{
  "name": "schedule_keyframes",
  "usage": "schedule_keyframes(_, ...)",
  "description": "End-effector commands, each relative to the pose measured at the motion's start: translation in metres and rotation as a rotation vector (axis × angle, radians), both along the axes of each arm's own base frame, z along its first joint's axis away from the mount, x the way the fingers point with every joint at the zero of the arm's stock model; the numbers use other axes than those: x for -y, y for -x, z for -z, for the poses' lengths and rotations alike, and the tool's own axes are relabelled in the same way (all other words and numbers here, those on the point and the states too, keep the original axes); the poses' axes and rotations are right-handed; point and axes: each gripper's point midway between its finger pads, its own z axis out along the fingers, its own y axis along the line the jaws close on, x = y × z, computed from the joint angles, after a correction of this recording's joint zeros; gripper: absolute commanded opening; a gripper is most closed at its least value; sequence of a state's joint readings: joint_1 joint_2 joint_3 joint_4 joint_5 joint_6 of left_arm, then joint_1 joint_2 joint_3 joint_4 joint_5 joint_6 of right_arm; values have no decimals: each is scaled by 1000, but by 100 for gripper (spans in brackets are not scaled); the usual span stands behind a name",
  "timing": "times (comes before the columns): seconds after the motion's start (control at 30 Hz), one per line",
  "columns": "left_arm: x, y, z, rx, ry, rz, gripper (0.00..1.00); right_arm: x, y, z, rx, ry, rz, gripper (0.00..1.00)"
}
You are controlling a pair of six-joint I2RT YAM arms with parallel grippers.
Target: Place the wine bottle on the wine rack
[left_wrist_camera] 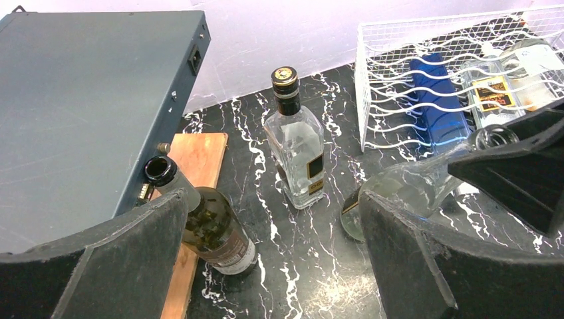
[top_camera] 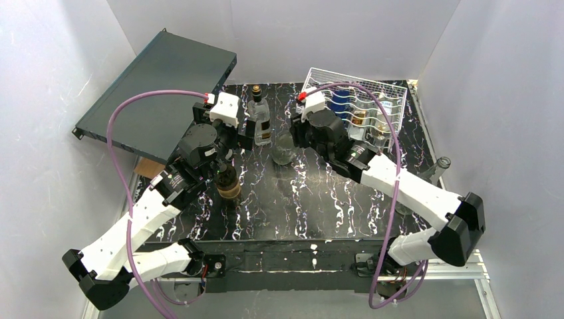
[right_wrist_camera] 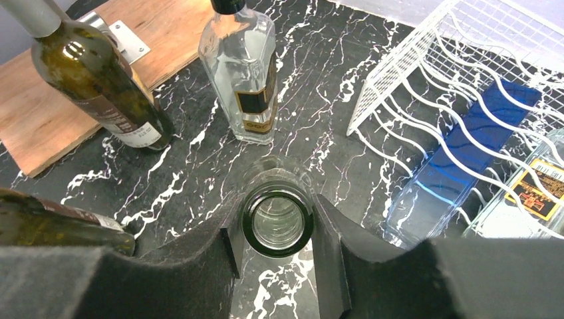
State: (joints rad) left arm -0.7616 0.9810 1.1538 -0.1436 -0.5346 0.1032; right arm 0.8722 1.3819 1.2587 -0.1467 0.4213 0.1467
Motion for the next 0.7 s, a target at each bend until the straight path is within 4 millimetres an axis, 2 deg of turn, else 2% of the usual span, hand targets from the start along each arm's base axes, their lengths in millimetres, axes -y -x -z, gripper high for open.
schedule_keyframes(0.0, 1, 3, -11, 12, 36, 12, 99, 11, 15, 31, -74, 52, -21, 1)
schedule_keyframes(0.33, 3, 6, -12, 13, 47, 17, 99, 11, 42, 67, -189, 67, -104, 1)
schedule_keyframes(0.67, 2, 3, -9, 10, 29, 3, 100, 22, 68, 101, -295, 74, -136, 1)
